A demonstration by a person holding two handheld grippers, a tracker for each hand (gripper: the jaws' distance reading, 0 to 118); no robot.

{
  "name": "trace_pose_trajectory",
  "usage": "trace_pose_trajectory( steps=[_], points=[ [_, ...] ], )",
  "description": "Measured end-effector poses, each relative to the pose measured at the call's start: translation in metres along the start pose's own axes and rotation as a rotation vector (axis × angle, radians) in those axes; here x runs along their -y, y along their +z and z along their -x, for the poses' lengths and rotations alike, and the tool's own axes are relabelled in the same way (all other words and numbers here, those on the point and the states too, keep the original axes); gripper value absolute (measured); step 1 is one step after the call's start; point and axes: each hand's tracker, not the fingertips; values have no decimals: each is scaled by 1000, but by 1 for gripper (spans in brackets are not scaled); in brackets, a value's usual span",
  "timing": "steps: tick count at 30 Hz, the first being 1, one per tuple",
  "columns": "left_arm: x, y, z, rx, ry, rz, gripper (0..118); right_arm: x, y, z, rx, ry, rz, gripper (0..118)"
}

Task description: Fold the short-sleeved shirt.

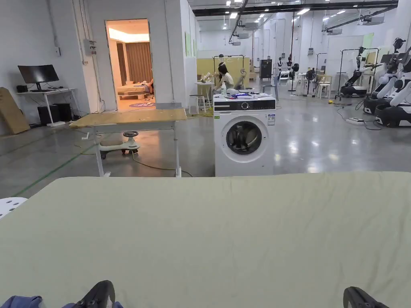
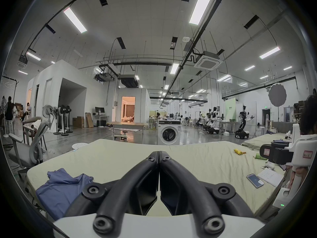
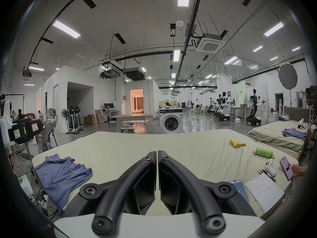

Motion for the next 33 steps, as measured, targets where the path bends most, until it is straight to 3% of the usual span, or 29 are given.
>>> trace_pose_trajectory(
  steps=[16, 25, 27, 29, 30, 33],
  points=[
    [1, -2, 0, -8, -15, 14, 0, 1, 0, -5, 23, 3, 2, 1],
    [-8, -11, -1, -26, -181, 65, 0, -6, -2, -6, 19, 62, -2, 1],
    [-10, -17, -5, 18, -310, 57, 0, -11, -5, -2, -16, 172, 3, 1],
    [-6, -19, -18, 57, -597, 65, 0, -15, -7, 8, -7, 419, 9, 1],
    [0, -21, -24, 65, -759, 69, 0, -14, -8, 15, 1, 573, 6, 1],
    [41, -21, -37, 122, -1269, 132, 0, 15, -13, 34, 6, 1173, 24, 1]
  ],
)
